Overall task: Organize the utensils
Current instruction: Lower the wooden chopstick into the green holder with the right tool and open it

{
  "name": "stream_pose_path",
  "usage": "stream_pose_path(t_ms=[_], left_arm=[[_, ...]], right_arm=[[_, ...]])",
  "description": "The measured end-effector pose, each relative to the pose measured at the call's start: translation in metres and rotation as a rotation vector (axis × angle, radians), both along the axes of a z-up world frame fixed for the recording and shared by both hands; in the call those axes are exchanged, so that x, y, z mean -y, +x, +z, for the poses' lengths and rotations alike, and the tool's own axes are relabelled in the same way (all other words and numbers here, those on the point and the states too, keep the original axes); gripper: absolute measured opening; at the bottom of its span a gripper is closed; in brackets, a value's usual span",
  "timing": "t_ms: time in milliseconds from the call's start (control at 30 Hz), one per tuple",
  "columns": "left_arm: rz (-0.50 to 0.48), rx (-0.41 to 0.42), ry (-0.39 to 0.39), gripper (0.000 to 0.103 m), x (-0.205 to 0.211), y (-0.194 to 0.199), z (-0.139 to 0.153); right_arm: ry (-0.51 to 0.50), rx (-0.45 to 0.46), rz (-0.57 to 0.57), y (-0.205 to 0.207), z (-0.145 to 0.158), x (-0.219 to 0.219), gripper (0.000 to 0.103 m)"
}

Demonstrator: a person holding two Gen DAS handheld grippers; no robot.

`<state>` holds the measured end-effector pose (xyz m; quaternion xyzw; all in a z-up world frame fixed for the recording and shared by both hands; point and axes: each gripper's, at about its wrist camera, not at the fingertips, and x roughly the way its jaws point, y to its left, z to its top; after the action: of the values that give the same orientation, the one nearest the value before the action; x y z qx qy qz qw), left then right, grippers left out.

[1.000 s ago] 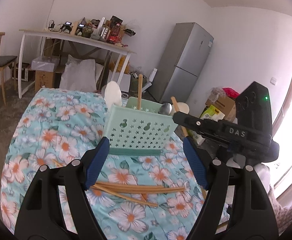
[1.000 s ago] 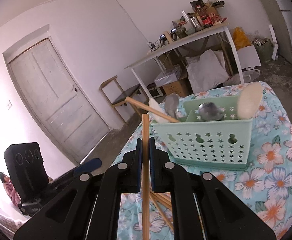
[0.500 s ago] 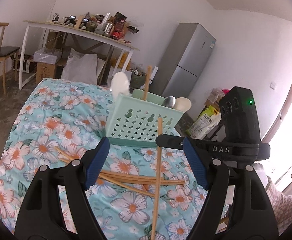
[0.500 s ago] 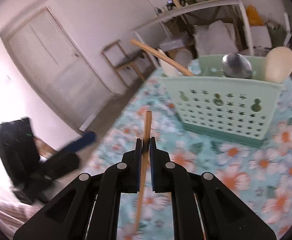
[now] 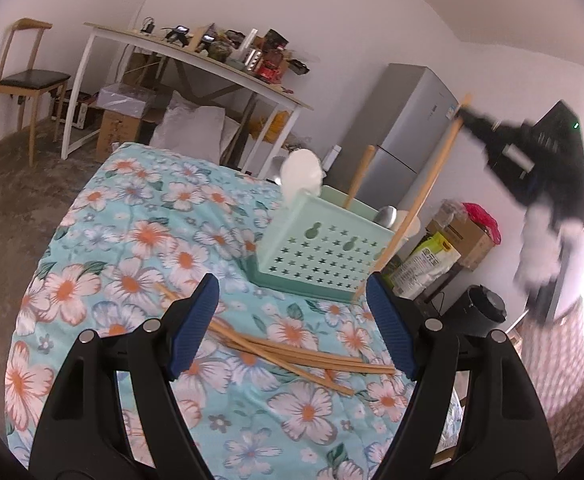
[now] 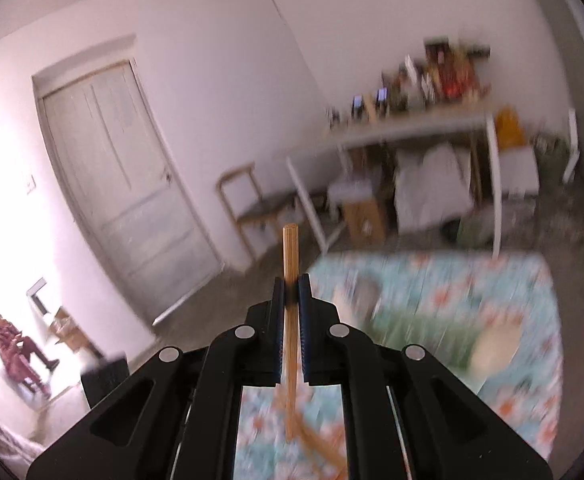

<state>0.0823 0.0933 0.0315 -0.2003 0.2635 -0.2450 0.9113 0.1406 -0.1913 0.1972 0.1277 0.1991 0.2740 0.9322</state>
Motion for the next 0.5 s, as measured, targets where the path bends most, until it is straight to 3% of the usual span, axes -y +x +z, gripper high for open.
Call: stream_pose_path(t_ms=[133,233,500], left_arm=[[0.016,-0.011,-0.007,0.072,-0.007,0.003,-0.007],[0.020,-0.016,-0.005,0.072,-0.008,0.004,-0.010],[0.021,-0.024,0.016,0.072,-0.005,0.008,-0.017]], right_arm=[[-0.028,0.094,-0.093,0.013,0.029,0.011,0.007],[-0.063,0.140,-0.159,0.023,0.033,0.017,0.007],[-0.230,0.190,-0.245,0.054,-0.006,0.002,0.007]])
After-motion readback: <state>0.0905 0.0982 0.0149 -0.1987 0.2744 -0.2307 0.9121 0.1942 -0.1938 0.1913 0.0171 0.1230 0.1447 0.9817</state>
